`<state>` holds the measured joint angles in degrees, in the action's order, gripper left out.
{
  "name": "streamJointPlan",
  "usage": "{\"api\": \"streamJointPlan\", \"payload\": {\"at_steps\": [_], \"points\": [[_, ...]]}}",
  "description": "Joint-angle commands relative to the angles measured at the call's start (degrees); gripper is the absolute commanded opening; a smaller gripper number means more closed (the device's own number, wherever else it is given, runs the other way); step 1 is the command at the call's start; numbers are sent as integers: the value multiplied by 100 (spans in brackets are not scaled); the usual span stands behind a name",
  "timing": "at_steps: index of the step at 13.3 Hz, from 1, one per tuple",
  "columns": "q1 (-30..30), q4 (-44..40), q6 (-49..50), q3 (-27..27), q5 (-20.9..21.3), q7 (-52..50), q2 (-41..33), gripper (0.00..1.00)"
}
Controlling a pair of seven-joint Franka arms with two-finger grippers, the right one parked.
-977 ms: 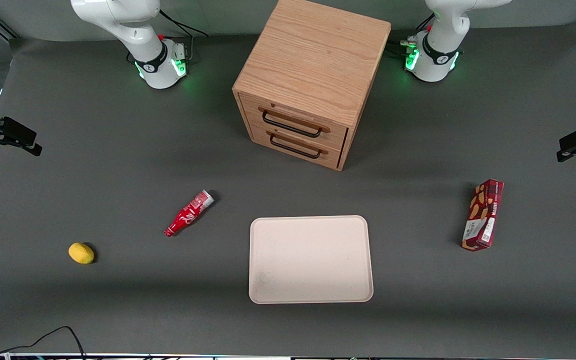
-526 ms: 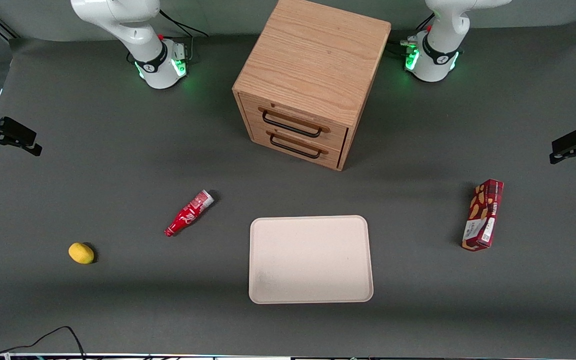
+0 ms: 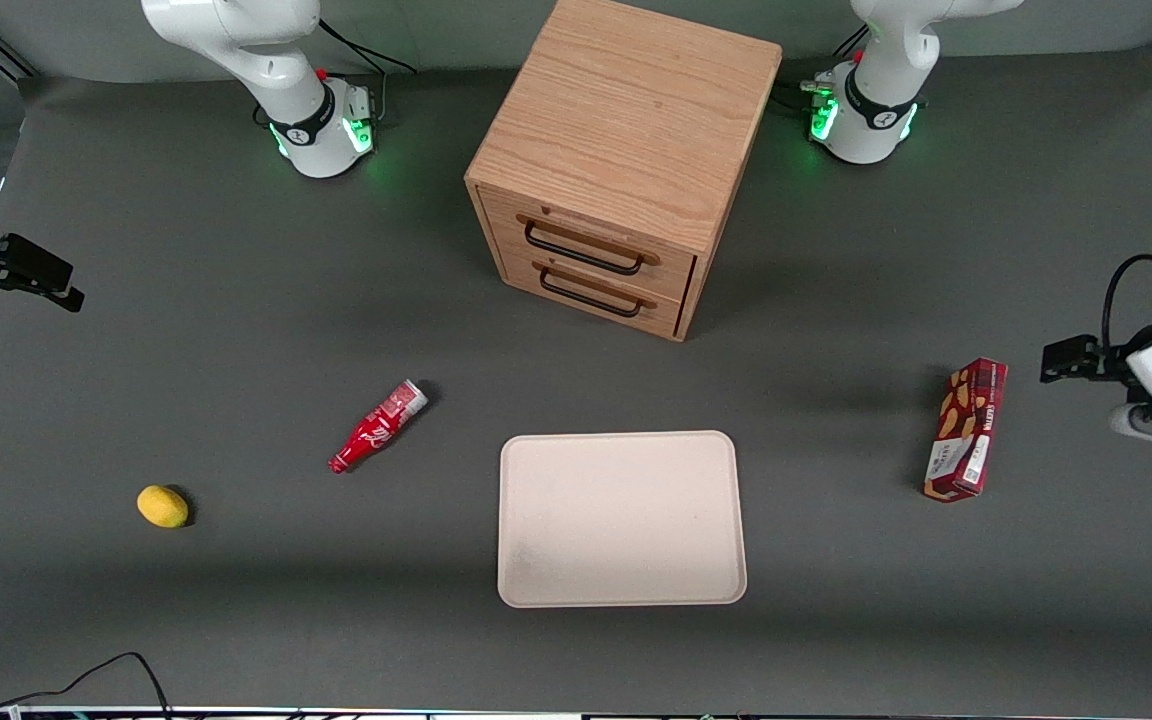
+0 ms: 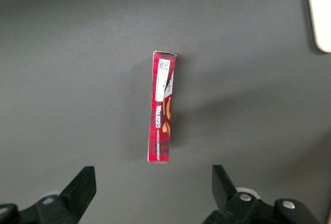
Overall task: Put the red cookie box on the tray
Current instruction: 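Move the open left gripper down over the red cookie box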
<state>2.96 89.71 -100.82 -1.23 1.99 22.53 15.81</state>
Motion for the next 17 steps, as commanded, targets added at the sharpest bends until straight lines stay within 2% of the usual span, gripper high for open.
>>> {"api": "streamJointPlan", "payload": {"at_steps": [1, 6, 14, 17], "points": [[38, 809, -813, -17, 38, 339, -131, 100], [55, 2031, -2545, -26, 3, 339, -70, 100], [231, 2973, -4812, -9, -41, 568, 676, 100], [222, 3000, -4991, 0, -50, 568, 809, 100]]}}
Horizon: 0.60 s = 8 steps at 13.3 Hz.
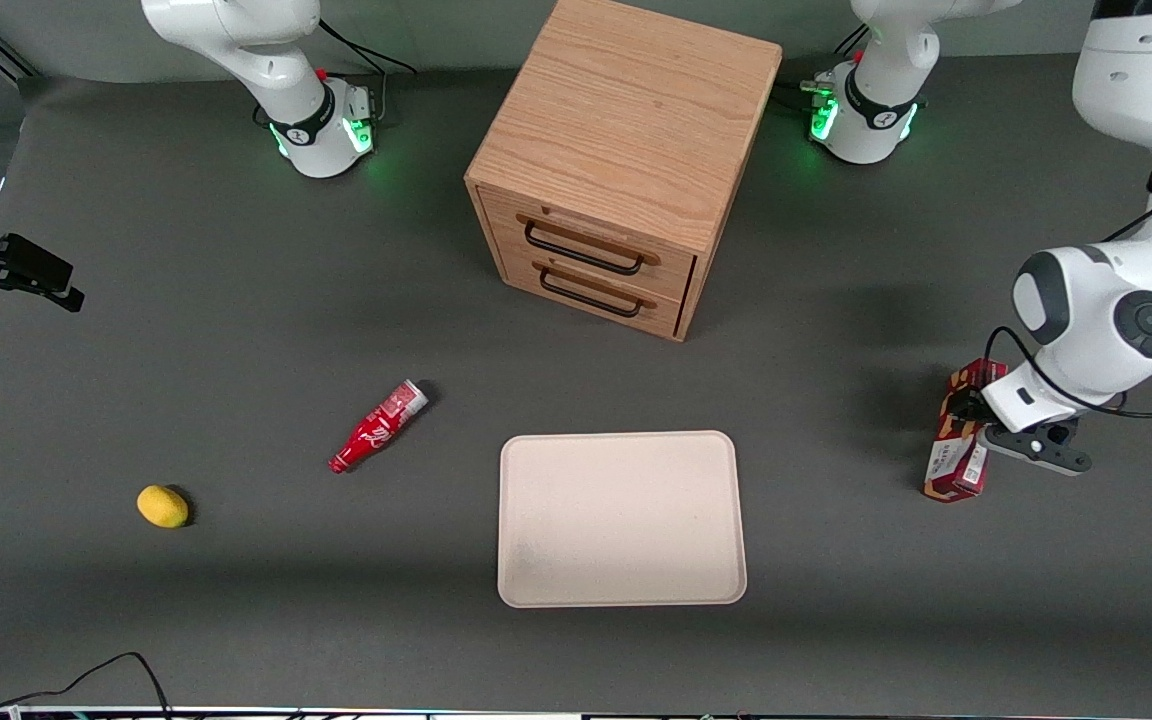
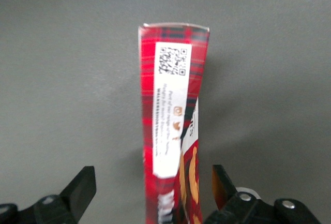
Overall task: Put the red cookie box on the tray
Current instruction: 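Move the open left gripper down over the red cookie box, then close the left gripper on the red cookie box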
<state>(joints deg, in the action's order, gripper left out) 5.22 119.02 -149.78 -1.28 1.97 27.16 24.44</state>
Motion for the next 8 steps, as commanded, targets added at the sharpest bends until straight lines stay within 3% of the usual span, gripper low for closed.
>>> {"api": "streamJointPlan", "payload": {"at_steps": [1, 8], "points": [[5, 69, -95, 5, -48, 97, -53, 100], [-21, 69, -95, 5, -48, 97, -53, 97]]}}
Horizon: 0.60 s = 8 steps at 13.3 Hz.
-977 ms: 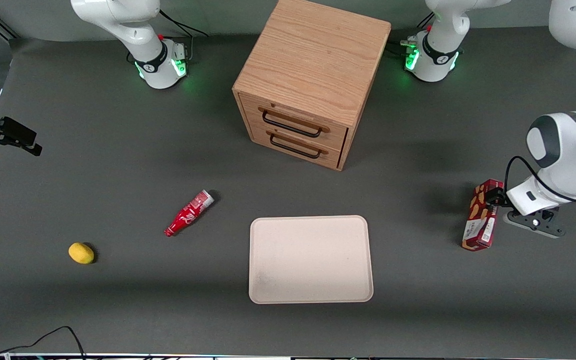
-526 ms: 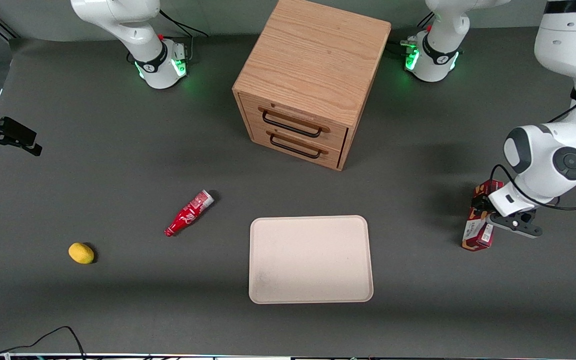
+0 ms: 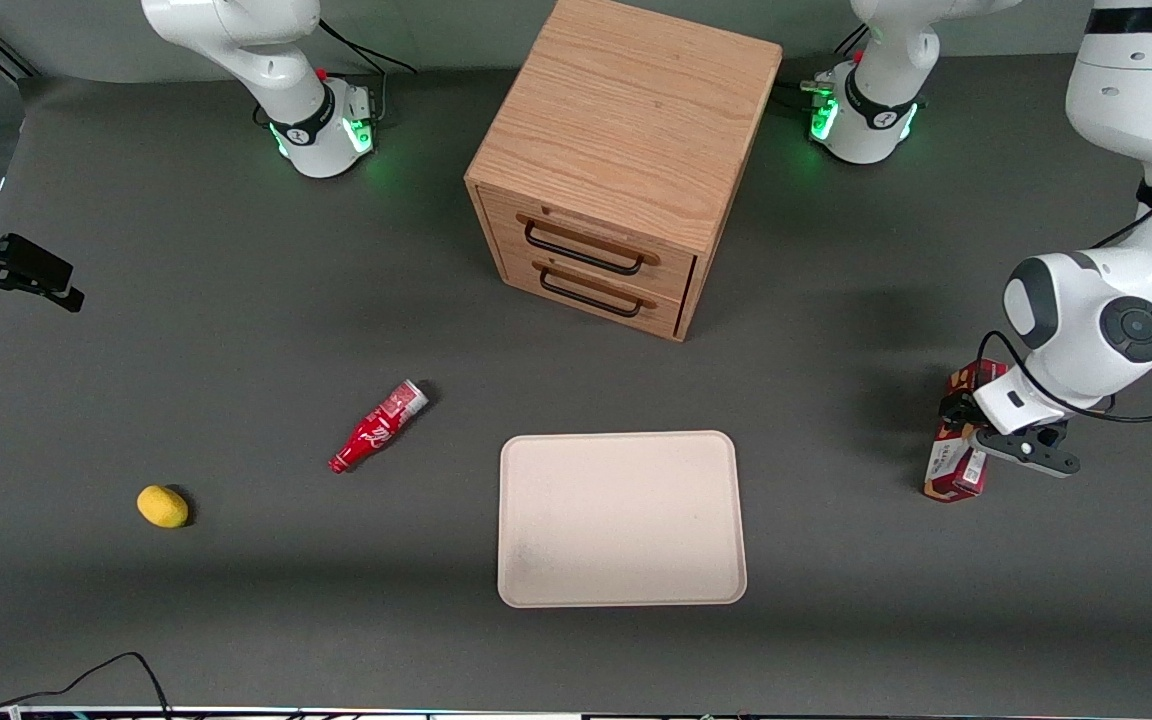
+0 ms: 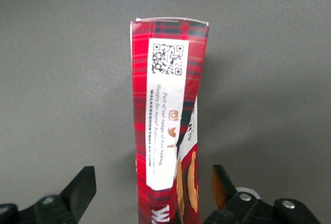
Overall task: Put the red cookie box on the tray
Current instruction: 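Close the left gripper on the red cookie box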
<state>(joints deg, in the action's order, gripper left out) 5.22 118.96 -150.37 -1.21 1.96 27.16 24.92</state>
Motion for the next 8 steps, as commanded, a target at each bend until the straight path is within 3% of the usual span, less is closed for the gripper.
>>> {"api": "streamJointPlan", "payload": {"at_steps": [1, 4, 8], "points": [[-21, 75, -45, -2, -47, 96, -101, 85], [-21, 75, -36, -2, -56, 96, -101, 0], [-3, 84, -36, -2, -56, 96, -110, 0]]}}
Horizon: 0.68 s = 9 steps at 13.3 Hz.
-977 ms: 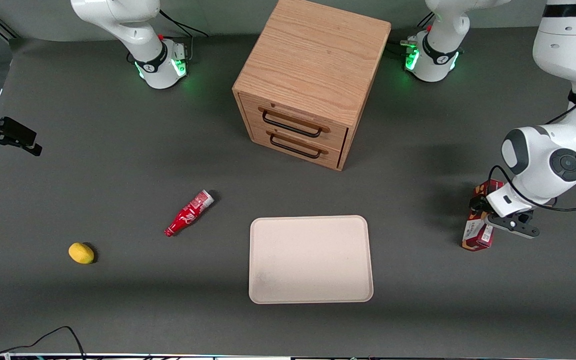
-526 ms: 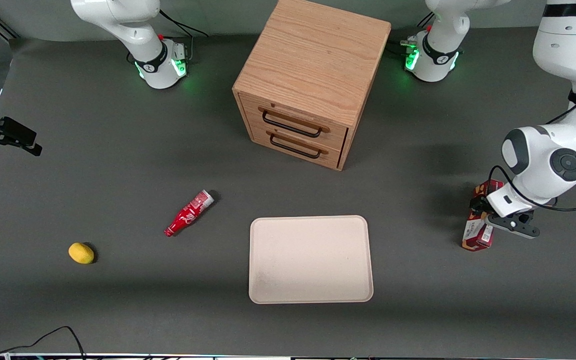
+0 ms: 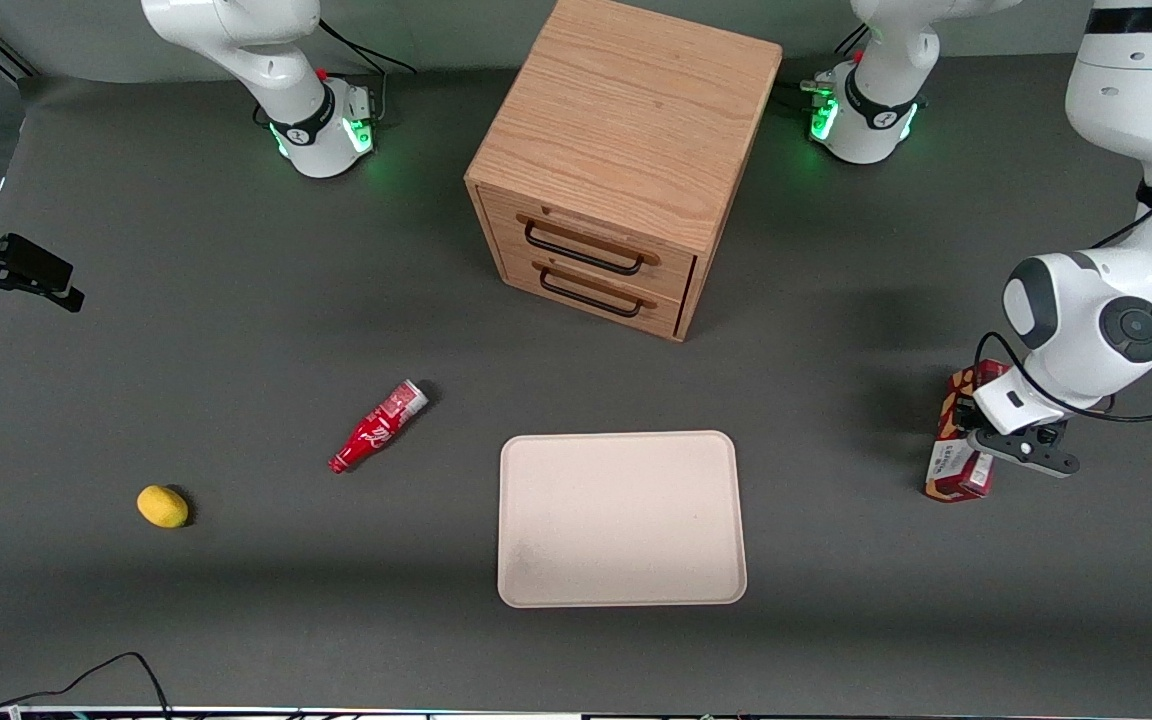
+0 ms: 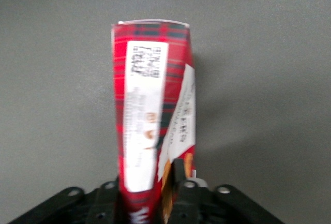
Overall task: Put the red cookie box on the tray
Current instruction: 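Close the left gripper on the red cookie box, then lift the red cookie box and carry it over the cream tray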
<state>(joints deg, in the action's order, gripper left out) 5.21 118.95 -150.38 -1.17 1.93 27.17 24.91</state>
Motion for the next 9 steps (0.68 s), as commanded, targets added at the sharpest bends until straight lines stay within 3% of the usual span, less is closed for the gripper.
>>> {"api": "streamJointPlan", "payload": {"at_steps": [1, 6, 9], "points": [[-2, 84, -35, -6, -52, 87, -109, 0], [-55, -73, 402, 20, -52, -54, -450, 0], [-186, -1019, 2156, 55, -52, -309, -785, 0]]}}
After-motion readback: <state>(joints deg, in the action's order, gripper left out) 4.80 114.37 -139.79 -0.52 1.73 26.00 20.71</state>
